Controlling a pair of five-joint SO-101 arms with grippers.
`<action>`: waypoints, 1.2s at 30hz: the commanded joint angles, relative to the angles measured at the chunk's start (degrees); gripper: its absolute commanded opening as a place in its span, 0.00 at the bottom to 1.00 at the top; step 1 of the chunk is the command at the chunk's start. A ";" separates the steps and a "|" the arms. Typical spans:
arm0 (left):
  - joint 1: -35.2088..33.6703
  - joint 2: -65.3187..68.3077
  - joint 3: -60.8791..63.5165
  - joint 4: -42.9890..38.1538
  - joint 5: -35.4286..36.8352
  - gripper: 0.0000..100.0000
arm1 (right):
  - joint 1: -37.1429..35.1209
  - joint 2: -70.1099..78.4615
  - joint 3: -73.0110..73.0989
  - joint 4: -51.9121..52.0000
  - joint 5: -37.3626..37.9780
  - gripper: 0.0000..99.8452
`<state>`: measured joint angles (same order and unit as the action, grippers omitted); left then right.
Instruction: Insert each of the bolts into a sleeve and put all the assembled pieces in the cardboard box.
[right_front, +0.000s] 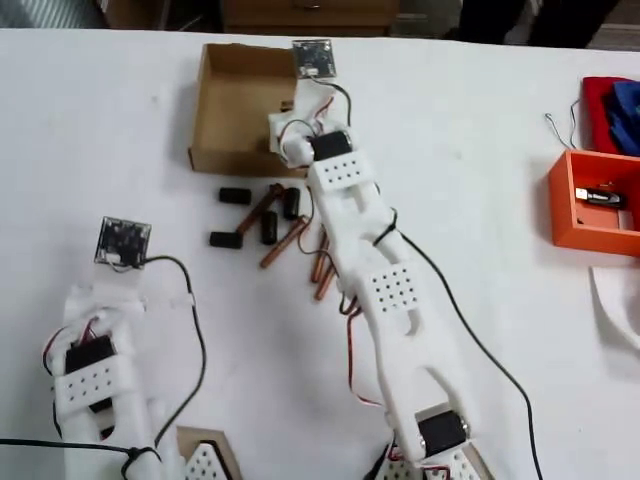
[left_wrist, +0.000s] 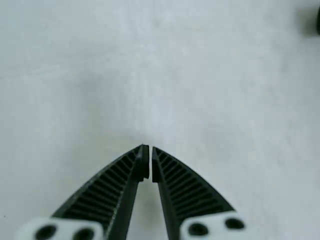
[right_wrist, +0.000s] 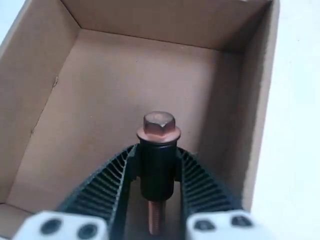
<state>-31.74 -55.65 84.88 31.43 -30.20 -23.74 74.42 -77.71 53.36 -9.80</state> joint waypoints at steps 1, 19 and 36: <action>0.53 -0.53 -0.13 -1.05 -0.35 0.04 | 0.13 -0.66 -2.81 -0.84 -0.44 0.07; 0.53 -0.53 -0.13 -1.05 -0.35 0.04 | 0.13 -2.86 -3.16 -0.75 -0.44 0.07; 0.53 -0.53 -0.13 -1.05 -0.35 0.04 | -0.75 -4.62 -2.81 2.42 -0.09 0.09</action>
<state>-31.74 -55.65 84.88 31.43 -30.20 -24.09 74.42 -78.33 55.30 -9.89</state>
